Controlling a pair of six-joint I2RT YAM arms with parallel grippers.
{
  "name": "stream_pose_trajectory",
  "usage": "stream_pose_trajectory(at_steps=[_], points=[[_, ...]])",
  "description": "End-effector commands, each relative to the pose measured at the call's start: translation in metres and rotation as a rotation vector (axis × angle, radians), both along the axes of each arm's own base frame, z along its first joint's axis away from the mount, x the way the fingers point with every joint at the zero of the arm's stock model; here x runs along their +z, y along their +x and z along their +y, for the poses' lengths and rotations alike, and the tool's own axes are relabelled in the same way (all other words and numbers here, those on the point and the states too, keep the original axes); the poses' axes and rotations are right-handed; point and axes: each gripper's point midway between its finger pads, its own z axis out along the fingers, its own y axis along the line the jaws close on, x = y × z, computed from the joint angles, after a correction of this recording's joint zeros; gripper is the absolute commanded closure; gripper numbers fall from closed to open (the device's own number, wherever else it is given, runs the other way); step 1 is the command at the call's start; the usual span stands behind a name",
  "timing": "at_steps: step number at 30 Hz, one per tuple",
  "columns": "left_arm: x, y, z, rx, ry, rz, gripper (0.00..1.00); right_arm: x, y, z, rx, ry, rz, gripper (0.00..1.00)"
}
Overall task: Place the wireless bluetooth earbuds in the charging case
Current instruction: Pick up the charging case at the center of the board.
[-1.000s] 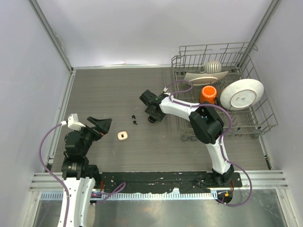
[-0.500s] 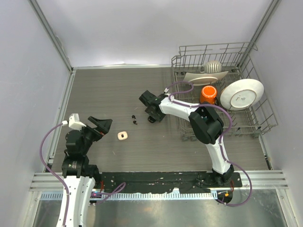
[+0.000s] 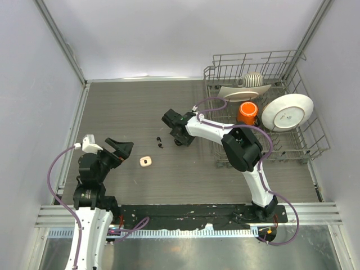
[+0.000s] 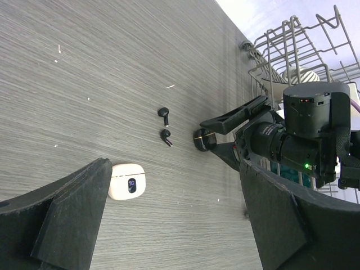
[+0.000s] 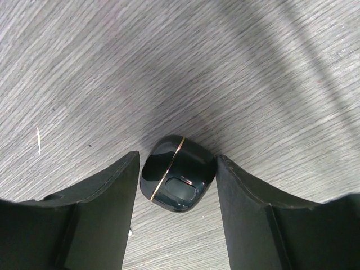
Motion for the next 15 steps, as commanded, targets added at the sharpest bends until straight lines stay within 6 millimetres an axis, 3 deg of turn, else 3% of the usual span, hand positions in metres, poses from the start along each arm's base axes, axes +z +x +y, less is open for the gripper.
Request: stream_pose_trajectory(at_steps=[1, 10, 15], points=[[0.019, 0.002, 0.003, 0.007, 0.022, -0.034, 0.00, -0.038, -0.019, -0.007, -0.040, -0.028, 0.111, 0.38], [0.016, 0.004, 0.004, 0.008, 0.024, -0.018, 0.00, -0.034, -0.009, -0.005, -0.116, 0.055, 0.131, 0.37], [0.014, 0.003, 0.003, 0.006, 0.024, -0.010, 0.00, -0.040, -0.010, 0.000, -0.116, 0.072, 0.153, 0.47]])
